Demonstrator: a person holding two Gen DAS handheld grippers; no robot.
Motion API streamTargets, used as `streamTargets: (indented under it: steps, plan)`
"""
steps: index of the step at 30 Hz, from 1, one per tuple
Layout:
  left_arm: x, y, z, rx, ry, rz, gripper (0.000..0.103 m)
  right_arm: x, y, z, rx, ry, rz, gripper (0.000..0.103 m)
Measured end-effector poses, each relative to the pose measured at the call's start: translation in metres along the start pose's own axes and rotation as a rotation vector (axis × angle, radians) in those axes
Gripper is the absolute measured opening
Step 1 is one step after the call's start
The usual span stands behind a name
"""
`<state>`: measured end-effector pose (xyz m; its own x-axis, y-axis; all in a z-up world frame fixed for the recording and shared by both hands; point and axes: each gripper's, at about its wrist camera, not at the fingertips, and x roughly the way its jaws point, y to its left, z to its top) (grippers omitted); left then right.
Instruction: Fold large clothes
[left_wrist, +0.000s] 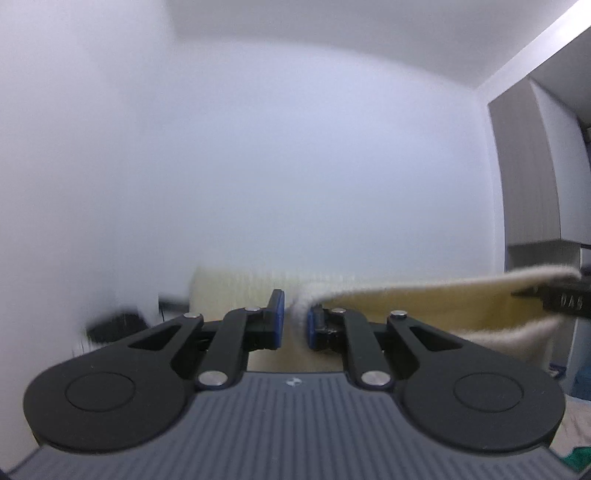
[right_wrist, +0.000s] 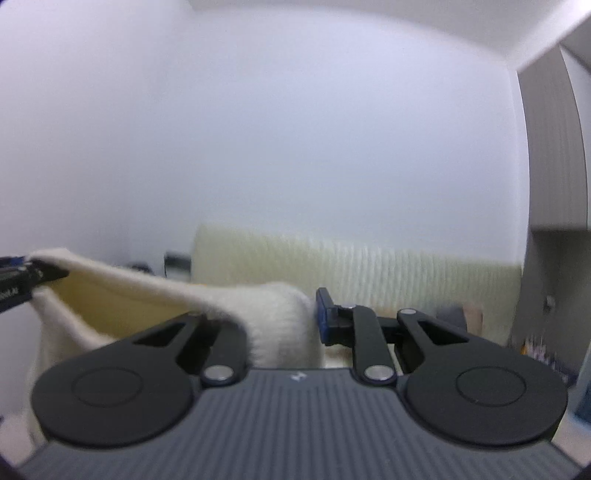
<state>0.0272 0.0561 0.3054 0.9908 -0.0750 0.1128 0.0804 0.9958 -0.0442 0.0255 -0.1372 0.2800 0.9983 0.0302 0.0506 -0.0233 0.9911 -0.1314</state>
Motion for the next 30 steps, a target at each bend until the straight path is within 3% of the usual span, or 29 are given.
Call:
streamTargets:
  steps: [5,8,11,14,20,23,26,30]
  plan:
    - [-0.007,0.003,0.09,0.049,-0.082,-0.041,0.015,-0.013,-0.008,0.089,0.003,-0.095,-0.001,0.019]
    - [-0.004,0.0,0.123,0.065,-0.1,-0.065,0.015,-0.008,-0.02,0.127,0.042,-0.105,0.001,0.019]
    - [0.012,-0.005,0.137,0.073,-0.084,-0.076,0.015,0.015,-0.03,0.139,0.068,-0.068,0.004,0.019]
    - [0.046,-0.009,0.124,0.059,-0.012,-0.081,0.015,0.051,-0.038,0.122,0.08,0.01,0.0,0.019]
    - [0.165,-0.007,0.025,0.03,0.226,-0.065,0.016,0.167,-0.038,0.02,0.047,0.209,-0.037,0.019]
    - [0.234,-0.005,-0.054,0.016,0.318,-0.068,0.017,0.237,-0.042,-0.055,0.046,0.278,-0.047,0.019]
    - [0.297,-0.006,-0.132,0.006,0.361,-0.051,0.025,0.312,-0.045,-0.128,0.054,0.324,-0.069,0.019]
    - [0.394,-0.011,-0.25,0.0,0.437,-0.027,0.025,0.408,-0.047,-0.231,0.073,0.379,-0.106,0.019]
